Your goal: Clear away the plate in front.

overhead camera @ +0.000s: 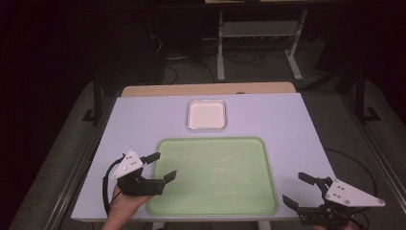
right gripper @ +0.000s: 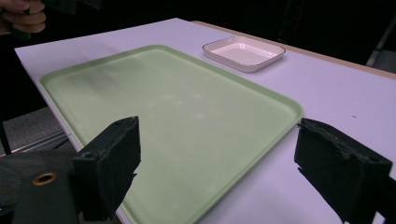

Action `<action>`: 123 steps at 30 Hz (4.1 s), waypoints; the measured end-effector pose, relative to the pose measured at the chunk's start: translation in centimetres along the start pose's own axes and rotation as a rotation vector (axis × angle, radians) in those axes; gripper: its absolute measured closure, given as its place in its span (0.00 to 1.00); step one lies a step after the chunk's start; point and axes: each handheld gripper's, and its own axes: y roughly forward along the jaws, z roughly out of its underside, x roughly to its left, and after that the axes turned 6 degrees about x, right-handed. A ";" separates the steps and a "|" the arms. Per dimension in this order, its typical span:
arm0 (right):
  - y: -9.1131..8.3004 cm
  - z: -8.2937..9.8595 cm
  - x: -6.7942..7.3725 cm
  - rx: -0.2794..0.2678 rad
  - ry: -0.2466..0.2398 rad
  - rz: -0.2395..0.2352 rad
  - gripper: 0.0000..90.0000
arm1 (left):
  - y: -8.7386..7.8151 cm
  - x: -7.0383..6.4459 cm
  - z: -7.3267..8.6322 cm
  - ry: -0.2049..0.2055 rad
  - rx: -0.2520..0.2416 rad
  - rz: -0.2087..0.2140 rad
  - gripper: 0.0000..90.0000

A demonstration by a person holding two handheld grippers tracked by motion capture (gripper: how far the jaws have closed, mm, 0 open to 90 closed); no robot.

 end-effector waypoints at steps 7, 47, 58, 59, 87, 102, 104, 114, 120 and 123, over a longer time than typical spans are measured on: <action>-0.2 0.0 0.1 -0.003 -0.004 0.004 0.15 | 1.0 0.8 -1.6 0.004 0.004 0.003 0.17; 0.1 -0.3 0.7 0.018 -0.039 -0.016 0.15 | 8.9 5.5 -6.3 0.014 0.100 -0.059 0.22; -0.3 -0.6 0.8 0.008 -0.053 -0.008 0.15 | 11.8 7.3 -7.7 -0.037 0.121 -0.096 0.23; -0.3 -0.6 0.8 0.007 -0.053 -0.009 0.15 | 12.0 7.5 -7.8 -0.043 0.120 -0.099 0.23; -0.8 -0.8 0.4 -0.011 -0.051 0.002 0.15 | 18.1 11.9 -10.5 -0.139 0.222 -0.174 0.28; -1.1 -0.8 0.3 -0.017 -0.051 0.006 0.15 | 20.8 13.6 -9.8 -0.249 0.288 -0.204 0.31; -1.1 -0.7 0.3 -0.019 -0.052 0.005 0.15 | 21.1 14.0 -9.5 -0.276 0.303 -0.211 0.32; -1.2 -0.7 0.2 -0.018 -0.054 0.002 0.15 | 22.0 15.3 -8.2 -0.394 0.359 -0.230 0.46; -1.4 -0.7 0.1 -0.021 -0.051 0.003 0.16 | 22.5 15.6 -7.7 -0.430 0.385 -0.240 0.55; -1.4 -0.7 0.1 -0.021 -0.052 0.003 0.16 | 22.6 15.7 -7.5 -0.437 0.392 -0.242 0.61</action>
